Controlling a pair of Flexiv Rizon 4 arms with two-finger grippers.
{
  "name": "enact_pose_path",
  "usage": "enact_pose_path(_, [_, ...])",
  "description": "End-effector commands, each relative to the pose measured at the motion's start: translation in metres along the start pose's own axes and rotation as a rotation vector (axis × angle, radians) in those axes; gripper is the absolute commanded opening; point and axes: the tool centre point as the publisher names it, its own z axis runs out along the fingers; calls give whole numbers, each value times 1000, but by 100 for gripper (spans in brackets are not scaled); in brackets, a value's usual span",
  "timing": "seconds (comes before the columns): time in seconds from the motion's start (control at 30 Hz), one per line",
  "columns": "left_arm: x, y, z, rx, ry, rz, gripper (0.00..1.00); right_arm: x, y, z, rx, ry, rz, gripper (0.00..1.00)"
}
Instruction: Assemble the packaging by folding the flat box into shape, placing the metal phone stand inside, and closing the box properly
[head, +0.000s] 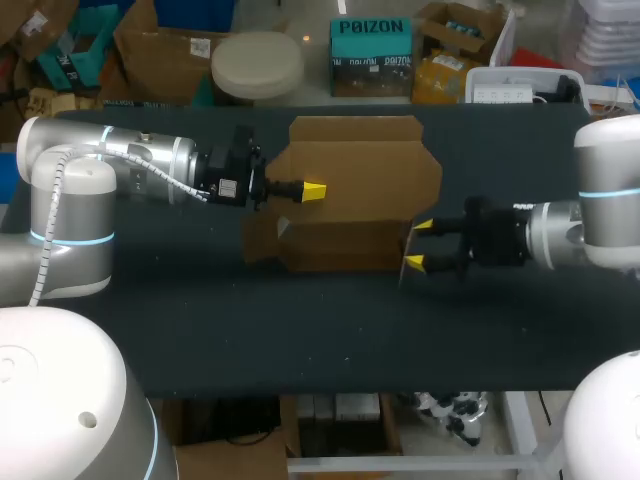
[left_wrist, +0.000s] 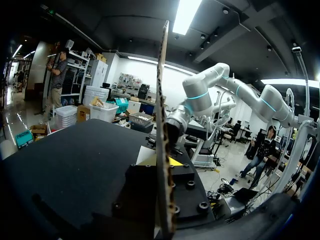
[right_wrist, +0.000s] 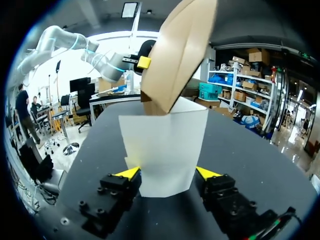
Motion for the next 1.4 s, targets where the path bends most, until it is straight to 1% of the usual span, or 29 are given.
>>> enact_pose_path(0.03, [-1,4,1,-3,4,-1,0,-3,1,5,-2,36,-3,71])
enact_pose_path(0.07, [-1,4,1,-3,4,-1,0,-2,1,6,1,34,-8,71])
enact_pose_path(0.1, [-1,4,1,-3,4,-1,0,-2,1,7,1,34,-8,69])
enact_pose_path(0.2, [-1,4,1,-3,4,-1,0,-2,1,8,-4,16,-4,68])
enact_pose_path(0.27, [-1,4,1,-3,4,-1,0,-2,1,9,2,-3,-2,68])
enact_pose_path(0.43, [-1,4,1,-3,4,-1,0,0,1,15,-2,-20,9,69])
enact_pose_path(0.47, [-1,4,1,-3,4,-1,0,1,1,17,-1,-22,10,68])
enact_pose_path(0.67, [-1,4,1,-3,4,-1,0,3,4,25,-4,-37,17,69])
enact_pose_path(0.77, [-1,4,1,-3,4,-1,0,2,5,27,-4,-51,19,68])
enact_pose_path(0.87, [-1,4,1,-3,4,-1,0,1,6,29,-8,-73,30,65])
enact_pose_path(1.03, [-1,4,1,-3,4,-1,0,1,6,31,-8,-124,55,64])
enact_pose_path(1.27, [-1,4,1,-3,4,-1,0,-1,6,35,-4,-190,93,63])
enact_pose_path(1.33, [-1,4,1,-3,4,-1,0,-2,6,35,0,-223,108,65])
enact_pose_path(1.4, [-1,4,1,-3,4,-1,0,-4,6,34,-5,-247,129,64])
